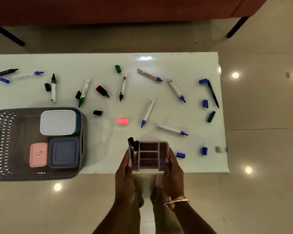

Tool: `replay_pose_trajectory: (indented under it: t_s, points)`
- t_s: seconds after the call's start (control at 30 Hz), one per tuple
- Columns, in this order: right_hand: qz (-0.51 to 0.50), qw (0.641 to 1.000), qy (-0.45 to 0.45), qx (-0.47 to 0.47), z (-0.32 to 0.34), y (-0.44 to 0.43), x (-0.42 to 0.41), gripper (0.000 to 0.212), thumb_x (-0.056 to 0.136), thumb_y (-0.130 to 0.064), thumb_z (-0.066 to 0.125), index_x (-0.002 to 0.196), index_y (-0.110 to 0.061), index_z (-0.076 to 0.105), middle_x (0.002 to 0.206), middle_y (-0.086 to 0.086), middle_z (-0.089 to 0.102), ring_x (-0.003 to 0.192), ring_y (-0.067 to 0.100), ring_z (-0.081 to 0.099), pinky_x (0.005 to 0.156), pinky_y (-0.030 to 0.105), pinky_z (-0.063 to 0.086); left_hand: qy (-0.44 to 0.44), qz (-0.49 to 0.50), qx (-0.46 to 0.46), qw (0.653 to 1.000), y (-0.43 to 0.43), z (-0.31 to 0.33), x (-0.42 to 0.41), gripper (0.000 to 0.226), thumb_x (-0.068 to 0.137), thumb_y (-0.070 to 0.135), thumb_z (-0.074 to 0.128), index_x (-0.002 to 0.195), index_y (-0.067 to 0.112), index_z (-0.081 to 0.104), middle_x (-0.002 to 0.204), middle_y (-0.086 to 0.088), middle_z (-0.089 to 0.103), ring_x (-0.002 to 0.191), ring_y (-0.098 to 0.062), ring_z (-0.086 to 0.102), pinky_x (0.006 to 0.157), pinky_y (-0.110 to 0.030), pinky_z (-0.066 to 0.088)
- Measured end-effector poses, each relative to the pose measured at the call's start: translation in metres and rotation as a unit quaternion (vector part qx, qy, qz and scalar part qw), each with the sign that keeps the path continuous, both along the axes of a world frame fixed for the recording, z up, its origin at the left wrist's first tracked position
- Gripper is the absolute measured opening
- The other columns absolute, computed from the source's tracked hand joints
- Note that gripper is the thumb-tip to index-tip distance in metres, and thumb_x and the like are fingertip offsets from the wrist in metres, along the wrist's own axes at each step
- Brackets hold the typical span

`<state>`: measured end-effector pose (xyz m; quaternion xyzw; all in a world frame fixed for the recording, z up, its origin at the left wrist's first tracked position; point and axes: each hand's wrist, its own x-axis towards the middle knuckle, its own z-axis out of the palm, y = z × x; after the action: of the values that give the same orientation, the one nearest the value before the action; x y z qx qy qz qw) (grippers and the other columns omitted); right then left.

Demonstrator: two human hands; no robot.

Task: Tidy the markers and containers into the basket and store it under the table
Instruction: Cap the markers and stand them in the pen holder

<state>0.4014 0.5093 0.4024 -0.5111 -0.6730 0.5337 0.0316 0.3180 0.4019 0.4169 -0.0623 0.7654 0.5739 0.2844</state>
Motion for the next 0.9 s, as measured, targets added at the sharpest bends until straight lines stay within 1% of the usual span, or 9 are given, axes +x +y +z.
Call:
replay_pose_trajectory:
  t_s: [0.03,0.1,0.2,0.23,0.33,0.37,0.57,0.73,0.9]
  points:
    - [0.002,1.000,0.002,0.001,0.000,0.000,0.000,0.038,0.105,-0.019,0.042,0.143,-0.026,0.045,0.124,-0.004,0.066,0.112,0.008,0.064,0.096,0.023,0.053,-0.001,0.000,-0.007,1.000,0.000,-0.001,0.000,0.039,0.105,0.008,0.039,0.137,0.027,0.047,0.119,0.041,0.059,0.118,0.011,0.054,0.099,-0.009,0.040]
    - [0.005,1.000,0.006,0.002,0.000,0.001,0.001,0.039,0.106,-0.018,0.042,0.143,-0.027,0.045,0.123,-0.005,0.067,0.112,0.007,0.064,0.096,0.024,0.053,0.003,-0.002,-0.025,1.000,-0.001,-0.003,0.000,0.040,0.105,0.010,0.040,0.138,0.031,0.046,0.127,0.033,0.057,0.122,0.005,0.054,0.107,-0.021,0.041]
    - [0.006,1.000,0.009,-0.004,0.001,0.002,0.001,0.039,0.106,-0.020,0.041,0.143,-0.029,0.044,0.124,-0.005,0.066,0.113,0.007,0.063,0.098,0.025,0.052,0.006,-0.013,-0.033,0.999,-0.003,-0.003,0.000,0.040,0.105,0.011,0.041,0.139,0.030,0.046,0.134,0.024,0.054,0.123,0.007,0.053,0.109,-0.026,0.039]
    - [0.005,1.000,0.009,-0.005,0.002,0.002,0.001,0.039,0.106,-0.021,0.041,0.143,-0.031,0.043,0.124,-0.006,0.066,0.113,0.008,0.063,0.098,0.026,0.052,0.007,-0.017,-0.034,0.999,-0.003,-0.002,-0.001,0.040,0.105,0.012,0.041,0.140,0.031,0.046,0.134,0.025,0.054,0.123,0.005,0.053,0.109,-0.026,0.039]
    - [0.002,1.000,0.011,-0.007,0.004,0.002,0.001,0.038,0.106,-0.023,0.040,0.141,-0.037,0.042,0.125,-0.007,0.066,0.115,0.007,0.062,0.100,0.031,0.052,0.009,-0.044,-0.038,0.998,-0.004,-0.001,-0.002,0.040,0.105,0.012,0.039,0.135,0.039,0.046,0.128,0.039,0.053,0.123,0.017,0.047,0.106,-0.009,0.036]
    - [0.001,1.000,0.012,-0.009,0.005,0.002,0.000,0.038,0.106,-0.023,0.039,0.141,-0.038,0.042,0.126,-0.008,0.065,0.116,0.007,0.062,0.101,0.031,0.051,0.010,-0.053,-0.043,0.998,-0.006,-0.002,-0.002,0.041,0.106,0.013,0.038,0.134,0.041,0.045,0.127,0.042,0.053,0.124,0.017,0.046,0.105,-0.007,0.035]
    - [0.010,1.000,-0.003,-0.022,0.000,0.006,0.003,0.040,0.106,-0.027,0.039,0.145,-0.034,0.041,0.131,-0.006,0.063,0.122,0.011,0.059,0.103,0.041,0.050,0.005,-0.080,-0.062,0.995,-0.012,-0.011,-0.002,0.042,0.106,0.018,0.038,0.147,0.027,0.043,0.144,0.017,0.051,0.135,0.001,0.044,0.115,-0.032,0.034]
    - [0.023,0.999,-0.017,-0.018,-0.005,0.008,0.005,0.041,0.105,-0.032,0.039,0.145,-0.039,0.037,0.133,-0.006,0.062,0.123,0.012,0.059,0.100,0.044,0.052,0.011,-0.088,-0.068,0.994,-0.011,-0.010,-0.003,0.043,0.105,0.015,0.039,0.147,0.027,0.042,0.146,0.014,0.050,0.137,-0.001,0.042,0.117,-0.037,0.033]
    - [0.024,0.999,-0.011,-0.037,-0.005,0.009,0.006,0.041,0.104,-0.043,0.034,0.146,-0.041,0.036,0.136,-0.009,0.059,0.126,0.011,0.056,0.103,0.045,0.050,0.018,-0.117,-0.088,0.989,-0.017,-0.014,-0.006,0.045,0.104,0.020,0.040,0.149,0.024,0.040,0.149,0.010,0.047,0.139,-0.004,0.040,0.118,-0.044,0.032]
